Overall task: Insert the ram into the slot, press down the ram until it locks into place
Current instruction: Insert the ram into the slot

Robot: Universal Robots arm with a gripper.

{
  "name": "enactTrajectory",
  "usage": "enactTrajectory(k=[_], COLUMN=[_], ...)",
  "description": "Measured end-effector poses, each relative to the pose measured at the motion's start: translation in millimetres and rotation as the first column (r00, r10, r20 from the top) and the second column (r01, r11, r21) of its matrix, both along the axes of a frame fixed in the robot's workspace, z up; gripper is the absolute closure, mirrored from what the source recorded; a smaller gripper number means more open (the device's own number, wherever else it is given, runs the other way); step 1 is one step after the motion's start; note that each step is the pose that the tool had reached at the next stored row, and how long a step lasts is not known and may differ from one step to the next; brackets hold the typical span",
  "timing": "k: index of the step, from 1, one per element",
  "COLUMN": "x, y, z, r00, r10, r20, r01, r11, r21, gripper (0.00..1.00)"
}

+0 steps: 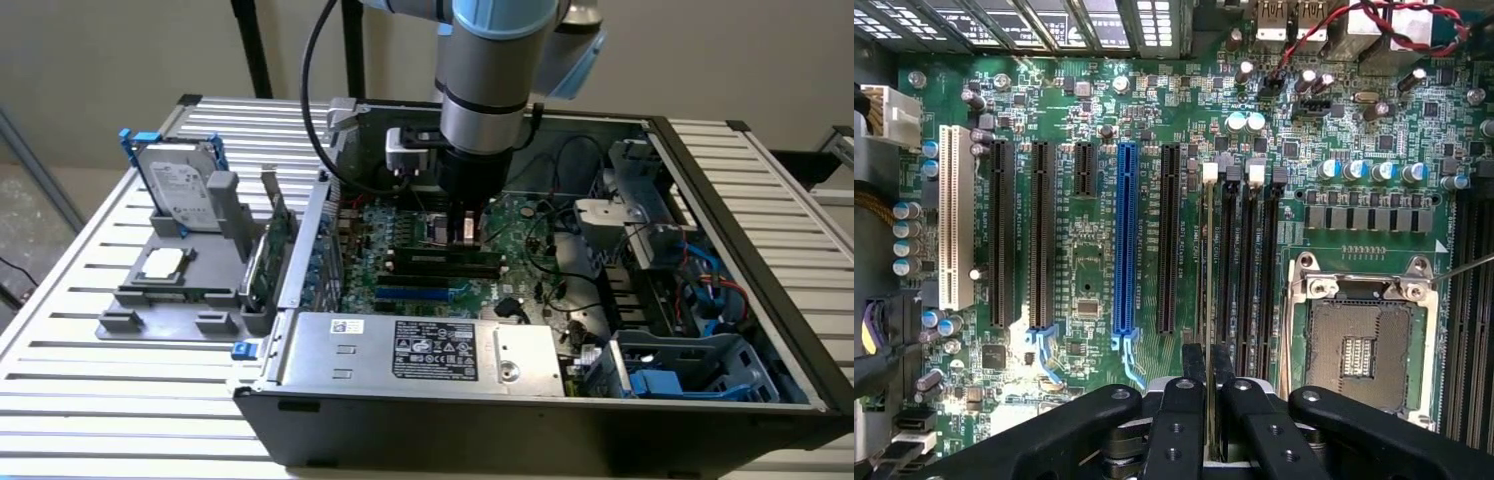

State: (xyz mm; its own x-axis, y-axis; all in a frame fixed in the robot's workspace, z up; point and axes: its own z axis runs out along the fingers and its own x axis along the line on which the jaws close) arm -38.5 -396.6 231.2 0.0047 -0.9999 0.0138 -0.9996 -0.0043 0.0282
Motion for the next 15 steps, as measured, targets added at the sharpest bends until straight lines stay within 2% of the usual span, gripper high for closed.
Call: enactTrajectory(k=[15], x=[0.7], y=[-0.1], z=[-1.0], r00=[1.0000], r10=[-0.009], r20=[0.0000], r01=[0.009], r11=[1.0000], r21=[0.0000], gripper=[0.86])
